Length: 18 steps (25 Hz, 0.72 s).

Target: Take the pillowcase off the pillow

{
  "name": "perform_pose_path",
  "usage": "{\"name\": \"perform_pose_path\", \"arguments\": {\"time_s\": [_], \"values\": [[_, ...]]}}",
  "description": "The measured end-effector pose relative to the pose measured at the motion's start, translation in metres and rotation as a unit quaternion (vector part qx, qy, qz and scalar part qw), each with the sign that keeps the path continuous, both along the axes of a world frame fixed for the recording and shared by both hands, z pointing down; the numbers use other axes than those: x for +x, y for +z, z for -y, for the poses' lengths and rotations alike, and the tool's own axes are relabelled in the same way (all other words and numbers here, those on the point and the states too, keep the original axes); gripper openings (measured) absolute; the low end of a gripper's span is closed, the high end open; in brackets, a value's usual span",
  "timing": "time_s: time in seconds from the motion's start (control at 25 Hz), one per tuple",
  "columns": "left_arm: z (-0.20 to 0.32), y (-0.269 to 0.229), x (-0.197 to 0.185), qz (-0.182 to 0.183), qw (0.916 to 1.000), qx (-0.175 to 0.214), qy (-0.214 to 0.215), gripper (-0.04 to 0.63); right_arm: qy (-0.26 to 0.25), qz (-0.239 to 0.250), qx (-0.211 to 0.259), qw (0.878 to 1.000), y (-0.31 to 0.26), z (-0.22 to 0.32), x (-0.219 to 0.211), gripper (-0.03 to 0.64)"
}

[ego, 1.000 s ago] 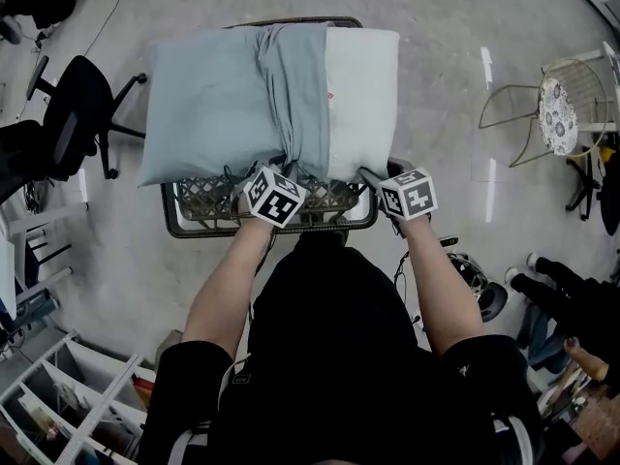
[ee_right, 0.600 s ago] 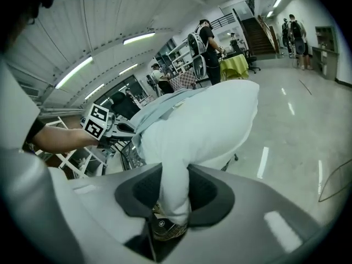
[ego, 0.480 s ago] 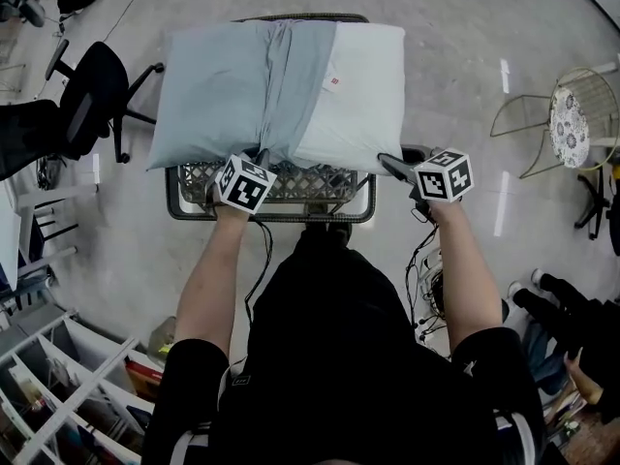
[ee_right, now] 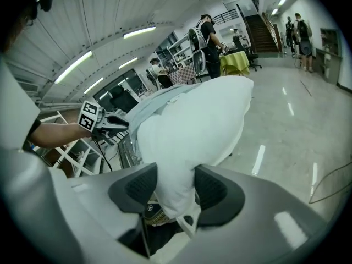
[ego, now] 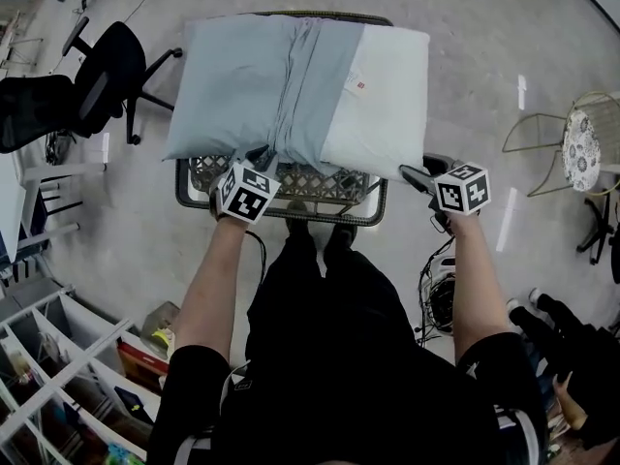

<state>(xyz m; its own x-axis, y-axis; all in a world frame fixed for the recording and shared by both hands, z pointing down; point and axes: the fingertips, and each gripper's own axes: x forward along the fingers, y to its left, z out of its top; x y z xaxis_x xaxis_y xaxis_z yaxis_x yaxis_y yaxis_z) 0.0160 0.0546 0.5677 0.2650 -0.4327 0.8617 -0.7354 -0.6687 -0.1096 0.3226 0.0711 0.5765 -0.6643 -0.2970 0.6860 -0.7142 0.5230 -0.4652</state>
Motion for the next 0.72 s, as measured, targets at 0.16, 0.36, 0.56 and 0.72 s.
{"name": "perform_pose_path", "arguments": {"time_s": [0.16, 0.36, 0.56, 0.72], "values": [[0.000, -0.004, -0.037, -0.001, 0.9992, 0.008, -0.040, 0.137, 0.001, -0.083, 0.027, 0.996, -0.010, 0.004, 0.000, 0.258], [0.014, 0.002, -0.062, 0.004, 0.9997, 0.006, -0.025, 0.186, 0.021, -0.140, 0.032, 0.989, -0.022, 0.006, 0.001, 0.273], [0.028, 0.011, -0.062, 0.015, 0.9987, 0.010, 0.047, 0.186, 0.034, -0.219, 0.086, 0.971, -0.049, 0.015, -0.008, 0.273], [0.033, 0.015, -0.070, 0.007, 0.9958, 0.009, 0.091, 0.105, -0.144, -0.296, 0.145, 0.933, -0.036, 0.019, -0.110, 0.359]]}}
